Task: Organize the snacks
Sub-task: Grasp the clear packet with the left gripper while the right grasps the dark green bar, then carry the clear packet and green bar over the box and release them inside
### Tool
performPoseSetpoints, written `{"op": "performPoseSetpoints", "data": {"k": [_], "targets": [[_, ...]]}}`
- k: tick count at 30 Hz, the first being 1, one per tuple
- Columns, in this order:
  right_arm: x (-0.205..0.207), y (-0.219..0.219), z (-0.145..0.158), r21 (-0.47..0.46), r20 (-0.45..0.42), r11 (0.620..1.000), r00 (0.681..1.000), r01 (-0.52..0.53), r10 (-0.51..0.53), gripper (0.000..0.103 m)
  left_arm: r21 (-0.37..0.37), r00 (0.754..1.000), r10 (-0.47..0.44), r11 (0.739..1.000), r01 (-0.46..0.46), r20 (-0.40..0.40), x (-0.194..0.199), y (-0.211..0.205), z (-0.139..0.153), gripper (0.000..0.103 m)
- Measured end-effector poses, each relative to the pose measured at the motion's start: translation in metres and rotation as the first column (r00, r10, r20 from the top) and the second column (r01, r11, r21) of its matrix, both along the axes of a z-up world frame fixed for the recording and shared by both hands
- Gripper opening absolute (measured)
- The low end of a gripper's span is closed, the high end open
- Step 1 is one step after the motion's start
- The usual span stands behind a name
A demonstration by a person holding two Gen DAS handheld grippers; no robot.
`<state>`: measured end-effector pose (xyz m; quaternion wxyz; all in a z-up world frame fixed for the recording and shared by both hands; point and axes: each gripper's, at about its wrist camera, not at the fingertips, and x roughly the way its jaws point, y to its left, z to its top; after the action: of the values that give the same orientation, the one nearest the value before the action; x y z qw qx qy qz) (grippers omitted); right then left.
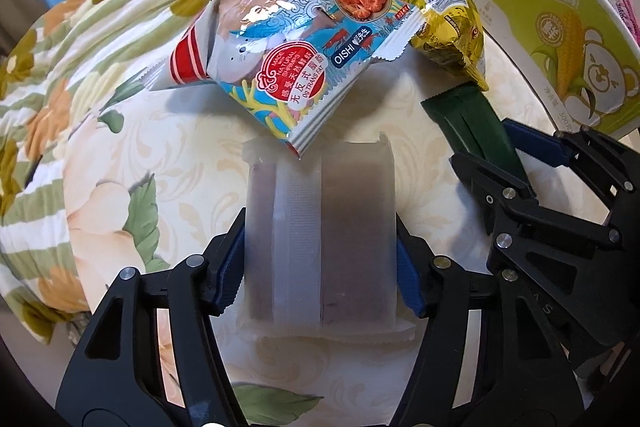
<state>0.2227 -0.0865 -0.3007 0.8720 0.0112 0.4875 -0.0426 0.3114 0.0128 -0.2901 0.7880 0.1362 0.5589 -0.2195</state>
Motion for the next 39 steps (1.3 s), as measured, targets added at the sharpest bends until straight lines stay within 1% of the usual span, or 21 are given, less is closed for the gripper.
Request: {"op": "performPoseSetpoints", "data": {"k": [3,5,7,10,14,18,22,27,32,35,39], "targets": [[-0.002,-0.002,0.000,0.035,-0.011,0.999,1.000,0.010,-0.009,0.041,-0.026,1.000,0.014,1.000,-0.015,-0.025,0.000,0.005,0.002,0.059],[-0.006,-0.002,0.001,0.042,-0.019,0.999,1.000,0.009,-0.008,0.041,-0.043,0.999,0.022,0.999,-0.023,-0.036,-0.004,0.009,0.005,0.059],[-0.013,-0.002,0.005,0.052,-0.020,0.999,1.000,0.012,-0.011,0.041,-0.060,0.999,0.028,0.998,-0.030,-0.034,-0.010,0.012,0.011,0.059],[-0.020,-0.001,0.019,0.064,-0.008,0.998,1.000,0.018,-0.018,0.041,-0.082,0.999,0.034,0.996,-0.035,-0.020,-0.018,0.016,0.028,0.059],[-0.030,-0.005,0.045,0.085,0.029,0.996,0.999,0.028,-0.031,0.041,-0.128,0.999,0.033,0.991,-0.032,0.006,-0.030,0.018,0.060,0.059],[-0.043,-0.017,0.086,0.107,0.083,0.993,0.995,0.043,-0.052,0.041,-0.187,0.998,0.025,0.982,-0.015,0.052,-0.036,0.011,0.101,0.059],[-0.055,-0.031,0.126,0.127,0.147,0.991,0.987,0.047,-0.066,0.041,-0.223,0.993,0.021,0.975,0.006,0.115,-0.042,-0.004,0.140,0.059],[-0.069,-0.059,0.163,0.151,0.220,0.988,0.973,0.037,-0.070,0.041,-0.246,0.981,0.044,0.969,0.003,0.188,-0.047,-0.037,0.182,0.059],[-0.082,-0.109,0.191,0.161,0.271,0.987,0.961,0.005,-0.049,0.041,-0.298,0.974,0.099,0.954,-0.034,0.206,-0.051,-0.082,0.207,0.059],[-0.086,-0.147,0.204,0.162,0.291,0.987,0.956,-0.004,-0.044,0.041,-0.312,0.974,0.107,0.949,-0.040,0.201,-0.050,-0.119,0.212,0.059],[-0.088,-0.200,0.213,0.160,0.297,0.987,0.954,-0.002,-0.046,0.041,-0.340,0.978,0.122,0.939,-0.058,0.168,-0.044,-0.173,0.209,0.059]]}}
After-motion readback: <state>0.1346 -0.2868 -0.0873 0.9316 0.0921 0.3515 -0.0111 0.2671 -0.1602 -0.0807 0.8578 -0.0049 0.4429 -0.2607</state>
